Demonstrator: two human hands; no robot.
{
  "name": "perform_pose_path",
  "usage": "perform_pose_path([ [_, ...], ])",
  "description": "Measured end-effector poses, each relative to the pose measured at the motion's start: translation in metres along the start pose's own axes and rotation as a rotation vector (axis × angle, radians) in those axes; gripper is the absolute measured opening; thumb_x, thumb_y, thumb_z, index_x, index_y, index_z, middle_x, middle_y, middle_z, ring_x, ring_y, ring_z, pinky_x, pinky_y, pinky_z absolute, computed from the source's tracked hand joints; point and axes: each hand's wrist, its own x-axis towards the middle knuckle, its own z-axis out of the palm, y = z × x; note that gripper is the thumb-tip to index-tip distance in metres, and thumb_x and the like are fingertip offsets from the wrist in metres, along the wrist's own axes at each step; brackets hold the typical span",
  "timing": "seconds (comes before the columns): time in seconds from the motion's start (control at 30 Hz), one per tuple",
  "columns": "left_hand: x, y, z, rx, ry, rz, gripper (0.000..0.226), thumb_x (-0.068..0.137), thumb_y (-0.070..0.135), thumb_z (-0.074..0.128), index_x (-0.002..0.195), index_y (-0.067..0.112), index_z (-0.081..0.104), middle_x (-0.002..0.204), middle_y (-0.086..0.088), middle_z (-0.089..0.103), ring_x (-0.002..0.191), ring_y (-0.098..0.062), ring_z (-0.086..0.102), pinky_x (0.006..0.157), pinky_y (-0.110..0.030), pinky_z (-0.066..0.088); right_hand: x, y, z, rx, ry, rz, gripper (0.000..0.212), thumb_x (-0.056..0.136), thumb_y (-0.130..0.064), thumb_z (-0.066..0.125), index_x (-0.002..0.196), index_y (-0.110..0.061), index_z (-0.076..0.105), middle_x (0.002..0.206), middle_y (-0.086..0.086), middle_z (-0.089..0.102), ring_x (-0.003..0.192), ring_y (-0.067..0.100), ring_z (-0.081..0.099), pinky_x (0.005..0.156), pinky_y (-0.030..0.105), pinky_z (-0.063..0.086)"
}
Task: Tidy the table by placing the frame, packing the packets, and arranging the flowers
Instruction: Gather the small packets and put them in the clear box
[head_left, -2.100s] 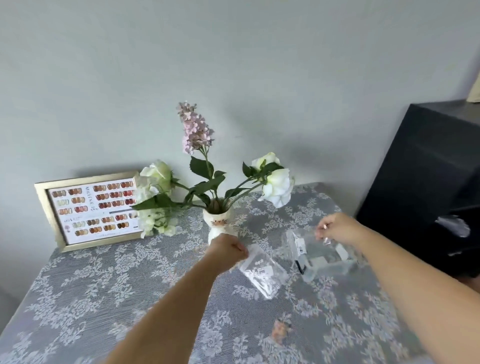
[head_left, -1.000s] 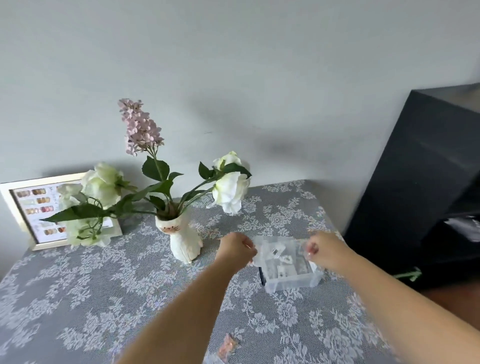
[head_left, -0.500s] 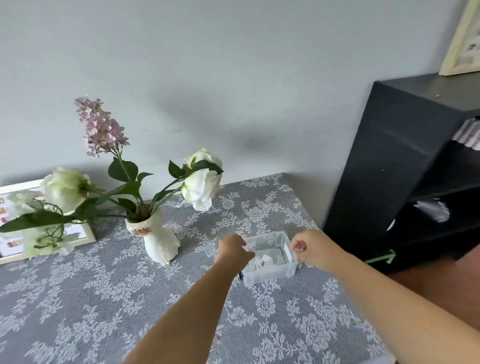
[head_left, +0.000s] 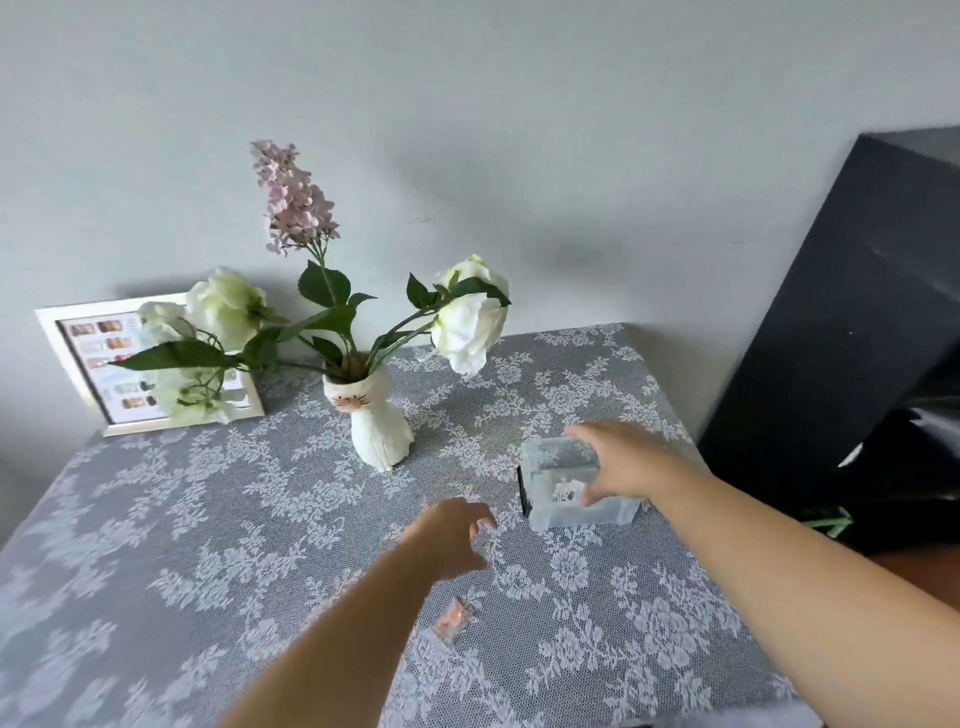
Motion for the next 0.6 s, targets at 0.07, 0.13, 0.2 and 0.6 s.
perform_pose_path([
  [0.07, -0.011, -0.02, 0.019, 0.075, -0.092, -0.013, 0.052, 0.073, 0.022, 0.074, 0.119, 0.033, 0.052, 0.125, 0.0, 0.05, 0.11, -0.015, 0.049, 0.096, -0.032, 0.042, 0.015, -0.008, 0.014, -0.077, -0.105, -0.011, 0.111, 0.055, -0.03, 0.085, 0.144, -0.035, 0.018, 0.15, -0.005, 0.032, 0.129, 0.023, 0.039, 0.105, 0.044, 0.034],
  [0.13, -0.018, -0.024, 0.029, 0.154, -0.13, 0.004, 0.053, 0.072, 0.022, 0.075, 0.118, 0.034, 0.051, 0.129, 0.0, 0.046, 0.117, -0.018, 0.045, 0.1, -0.036, 0.04, 0.015, -0.004, 0.018, -0.108, -0.125, 0.013, 0.116, 0.053, -0.035, 0.085, 0.145, -0.035, 0.015, 0.149, -0.003, 0.032, 0.128, 0.025, 0.04, 0.103, 0.047, 0.037],
  [0.2, -0.02, -0.027, 0.032, 0.238, -0.146, 0.025, 0.05, 0.072, 0.022, 0.074, 0.116, 0.032, 0.051, 0.127, 0.0, 0.047, 0.116, -0.019, 0.046, 0.097, -0.037, 0.042, 0.017, -0.001, 0.017, -0.145, -0.127, 0.023, 0.117, 0.051, -0.039, 0.085, 0.145, -0.034, 0.015, 0.148, -0.003, 0.035, 0.126, 0.025, 0.042, 0.101, 0.047, 0.039],
  [0.6, -0.018, -0.028, 0.034, 0.245, -0.103, 0.004, 0.015, 0.076, 0.02, 0.071, 0.088, 0.017, 0.062, 0.106, 0.005, 0.061, 0.105, -0.011, 0.053, 0.091, -0.027, 0.047, 0.015, 0.012, 0.011, -0.056, -0.079, 0.038, 0.114, 0.048, -0.039, 0.085, 0.142, -0.039, 0.02, 0.146, -0.003, 0.037, 0.122, 0.025, 0.044, 0.099, 0.044, 0.041],
])
